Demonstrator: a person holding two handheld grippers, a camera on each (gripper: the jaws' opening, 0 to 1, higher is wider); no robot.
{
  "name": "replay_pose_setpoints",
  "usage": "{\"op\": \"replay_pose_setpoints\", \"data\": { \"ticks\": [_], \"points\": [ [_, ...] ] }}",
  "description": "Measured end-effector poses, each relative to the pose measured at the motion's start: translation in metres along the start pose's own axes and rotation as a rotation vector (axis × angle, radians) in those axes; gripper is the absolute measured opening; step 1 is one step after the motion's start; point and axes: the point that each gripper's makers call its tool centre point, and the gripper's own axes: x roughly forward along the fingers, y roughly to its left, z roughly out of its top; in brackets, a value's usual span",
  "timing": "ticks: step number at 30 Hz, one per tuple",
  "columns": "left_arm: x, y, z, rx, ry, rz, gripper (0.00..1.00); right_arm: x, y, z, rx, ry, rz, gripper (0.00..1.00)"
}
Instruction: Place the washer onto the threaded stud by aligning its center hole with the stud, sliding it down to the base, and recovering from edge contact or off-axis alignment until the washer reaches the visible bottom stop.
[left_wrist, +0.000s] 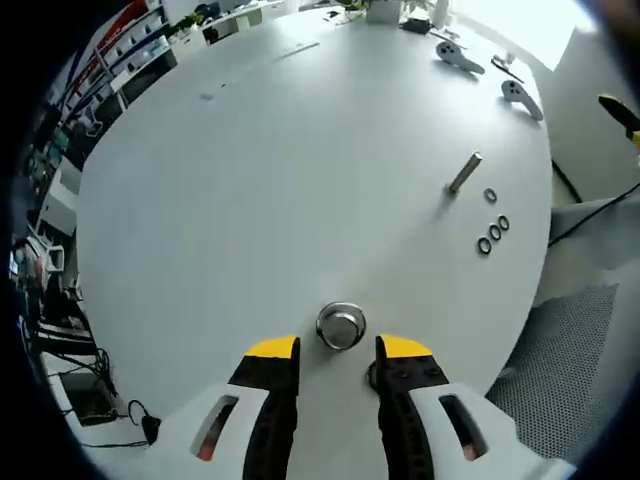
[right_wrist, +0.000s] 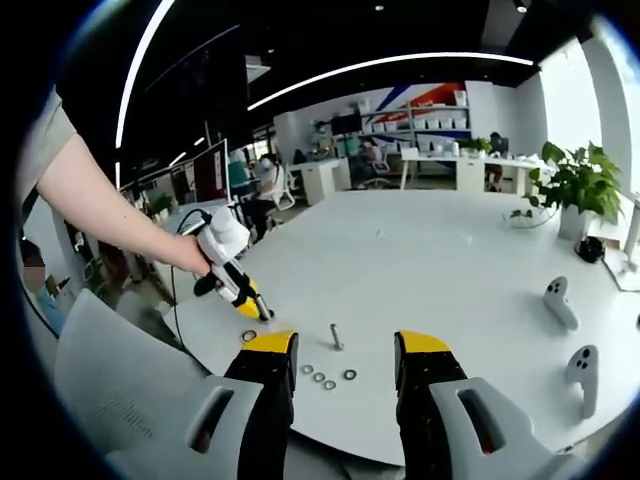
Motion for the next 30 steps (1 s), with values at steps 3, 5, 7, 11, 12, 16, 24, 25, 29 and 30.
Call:
{"op": "replay_pose_setpoints", "data": {
  "ticks": [3,5,7,11,12,16,24,25,29,30],
  "points": [
    [-0.004,-0.003,-0.005,-0.002,-0.002,0.005,0.29,0.001,0.001,0.0,-0.004,0.001,0.006,0.41],
    [-0.005,-0.005,-0.011,-0.003,0.003,0.008,0.29,0.001,0.002,0.001,-0.009,-0.004,0.009,0.41],
    [-0.008,-0.006,-0.016,-0.005,0.006,0.016,0.29,0.0,0.003,0.002,-0.01,-0.004,0.011,0.41],
    [-0.01,-0.012,-0.024,-0.027,0.0,0.011,0.29,0.0,0.003,0.002,-0.012,-0.007,0.014,0.41],
    [-0.01,-0.014,-0.026,-0.028,0.002,0.01,0.29,0.0,0.003,0.002,-0.012,-0.005,0.015,0.41],
    [-0.007,-0.021,-0.033,-0.036,0.011,0.006,0.29,0.0,0.004,0.0,-0.017,0.003,0.016,0.41],
    [0.0,-0.03,-0.035,-0.043,0.018,-0.009,0.29,0.0,0.005,-0.001,-0.019,0.007,0.022,0.41],
    [0.0,-0.03,-0.034,-0.043,0.017,-0.009,0.29,0.0,0.005,-0.001,-0.02,0.008,0.023,0.41],
    [0.005,-0.033,-0.035,-0.038,0.027,-0.016,0.29,0.0,0.003,0.0,-0.014,0.003,0.016,0.41],
    [0.006,-0.034,-0.037,-0.031,0.035,-0.018,0.29,0.0,0.002,0.0,-0.012,0.001,0.012,0.4]
  ]
}}
